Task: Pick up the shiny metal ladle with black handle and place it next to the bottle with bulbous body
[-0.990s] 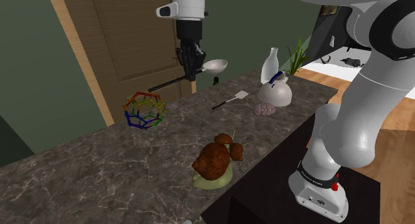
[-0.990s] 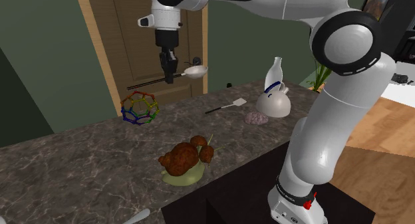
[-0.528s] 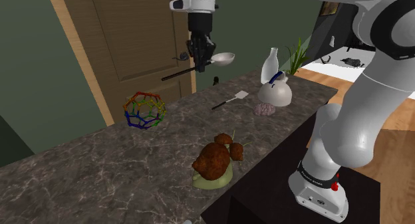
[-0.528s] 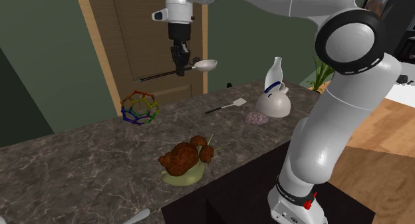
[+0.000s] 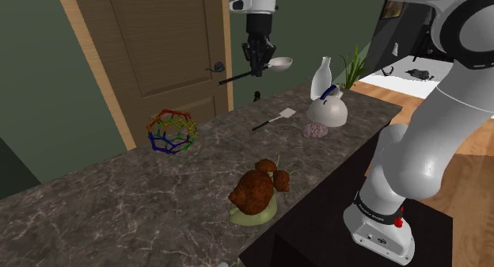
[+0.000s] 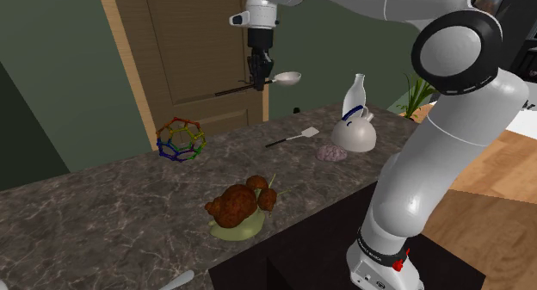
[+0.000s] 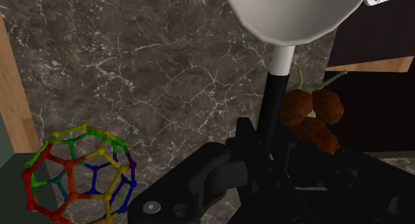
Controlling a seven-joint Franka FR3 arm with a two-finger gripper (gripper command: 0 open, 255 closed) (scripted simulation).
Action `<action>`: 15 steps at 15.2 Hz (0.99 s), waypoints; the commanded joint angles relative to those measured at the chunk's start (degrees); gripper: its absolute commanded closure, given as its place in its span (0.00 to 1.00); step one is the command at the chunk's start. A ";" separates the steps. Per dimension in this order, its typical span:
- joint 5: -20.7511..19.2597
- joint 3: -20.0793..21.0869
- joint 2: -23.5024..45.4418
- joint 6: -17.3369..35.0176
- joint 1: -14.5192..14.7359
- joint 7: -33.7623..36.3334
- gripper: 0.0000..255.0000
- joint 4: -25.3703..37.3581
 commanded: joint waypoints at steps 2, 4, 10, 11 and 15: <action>-0.81 -2.87 0.22 -1.13 -1.83 -4.68 1.00 0.82; -1.28 -4.66 0.64 -1.64 -2.94 -7.58 1.00 1.43; -2.15 -10.20 3.48 -3.24 -6.33 -16.57 1.00 4.94; -2.18 -11.13 4.20 -3.53 -6.94 -18.13 1.00 5.77; -1.81 -14.93 7.85 -4.82 -9.49 -24.51 1.00 9.92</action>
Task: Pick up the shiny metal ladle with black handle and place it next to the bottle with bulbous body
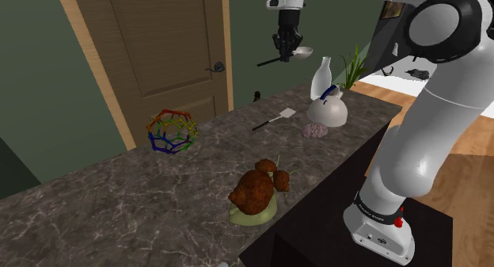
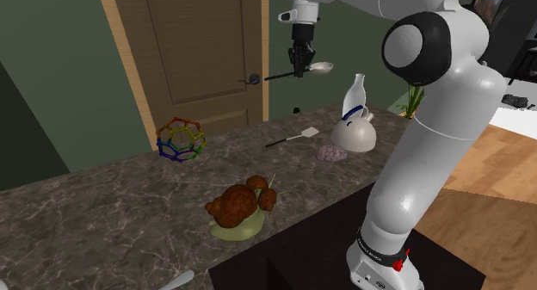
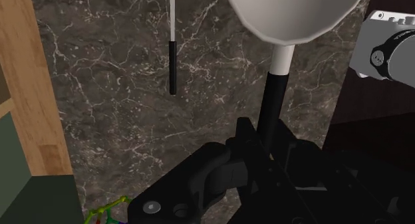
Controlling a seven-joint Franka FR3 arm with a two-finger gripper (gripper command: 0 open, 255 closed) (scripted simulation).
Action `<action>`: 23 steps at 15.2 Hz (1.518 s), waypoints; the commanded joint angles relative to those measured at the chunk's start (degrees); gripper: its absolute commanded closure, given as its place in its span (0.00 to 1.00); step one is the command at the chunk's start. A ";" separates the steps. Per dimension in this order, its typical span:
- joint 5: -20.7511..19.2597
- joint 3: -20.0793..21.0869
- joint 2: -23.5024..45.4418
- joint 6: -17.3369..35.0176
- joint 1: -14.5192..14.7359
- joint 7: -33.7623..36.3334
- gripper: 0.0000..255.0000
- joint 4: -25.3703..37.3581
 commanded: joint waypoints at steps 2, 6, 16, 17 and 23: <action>0.86 -2.79 3.77 -1.37 -2.03 -4.87 1.00 4.40; 2.82 -6.35 9.52 -3.32 -5.62 -11.65 1.00 10.83; 7.16 -10.14 19.38 -4.07 -12.99 -21.59 1.00 19.12; 6.88 -10.10 18.91 -3.07 -12.69 -21.53 1.00 17.72; 5.62 -9.86 16.71 2.56 -11.39 -21.26 1.00 10.23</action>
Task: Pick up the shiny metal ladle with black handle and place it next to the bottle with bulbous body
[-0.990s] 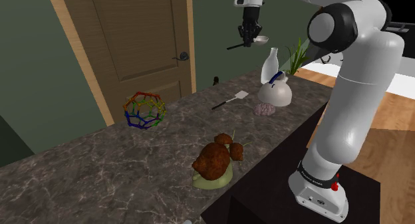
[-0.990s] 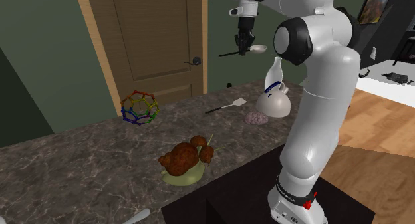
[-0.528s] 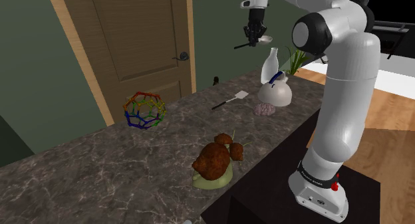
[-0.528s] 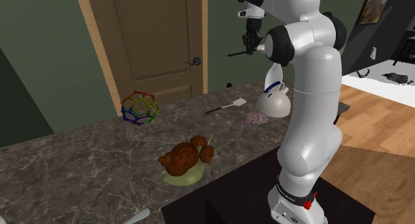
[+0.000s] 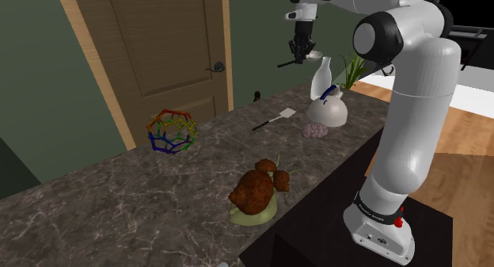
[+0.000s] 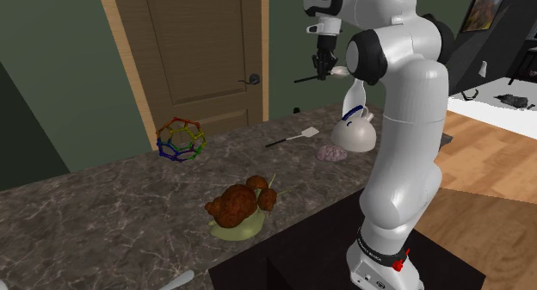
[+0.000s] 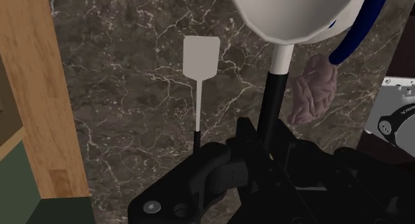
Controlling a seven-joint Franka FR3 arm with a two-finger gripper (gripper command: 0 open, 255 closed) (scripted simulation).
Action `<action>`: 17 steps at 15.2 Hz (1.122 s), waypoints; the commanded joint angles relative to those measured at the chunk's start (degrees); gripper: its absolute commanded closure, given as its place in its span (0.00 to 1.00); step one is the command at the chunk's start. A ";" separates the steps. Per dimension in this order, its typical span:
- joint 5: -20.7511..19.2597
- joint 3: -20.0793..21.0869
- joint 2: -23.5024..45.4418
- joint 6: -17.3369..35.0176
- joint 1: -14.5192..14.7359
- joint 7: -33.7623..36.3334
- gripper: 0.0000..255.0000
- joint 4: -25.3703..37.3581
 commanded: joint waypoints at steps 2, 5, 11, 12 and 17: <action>-0.56 0.11 -1.00 2.98 0.54 0.06 1.00 -3.80; -0.90 0.21 -1.64 5.54 0.91 0.09 1.00 -6.90; -1.27 0.38 -2.41 10.43 1.41 0.01 1.00 -12.43; -1.29 0.41 -2.47 11.22 1.47 -0.02 1.00 -13.28; -1.28 0.52 -2.56 15.09 1.69 -0.26 1.00 -17.23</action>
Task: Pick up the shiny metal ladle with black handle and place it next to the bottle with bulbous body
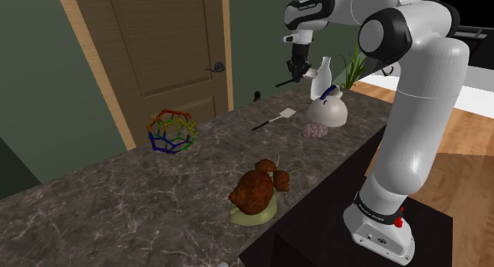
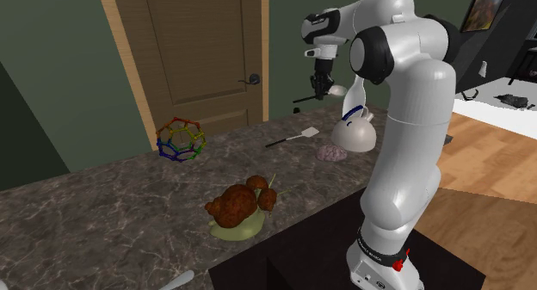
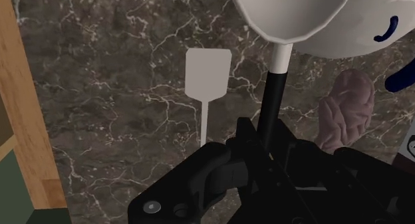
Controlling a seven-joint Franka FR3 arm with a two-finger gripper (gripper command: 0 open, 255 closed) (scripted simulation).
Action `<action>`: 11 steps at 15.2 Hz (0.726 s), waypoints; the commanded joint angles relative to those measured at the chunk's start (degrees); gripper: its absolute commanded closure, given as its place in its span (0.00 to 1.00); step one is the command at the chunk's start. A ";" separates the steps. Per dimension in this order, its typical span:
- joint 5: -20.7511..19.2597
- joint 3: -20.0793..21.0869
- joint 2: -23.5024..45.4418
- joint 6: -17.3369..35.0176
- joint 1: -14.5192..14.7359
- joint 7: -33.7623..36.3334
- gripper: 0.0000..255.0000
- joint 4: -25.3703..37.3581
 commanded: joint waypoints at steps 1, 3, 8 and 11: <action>0.03 0.02 0.00 1.63 0.05 -0.16 1.00 -1.61; 0.12 0.07 0.10 3.13 0.09 -0.31 1.00 -3.03; 0.50 0.18 0.61 6.80 0.14 -0.76 1.00 -6.31; 0.83 0.25 1.08 8.96 0.13 -1.10 1.00 -8.09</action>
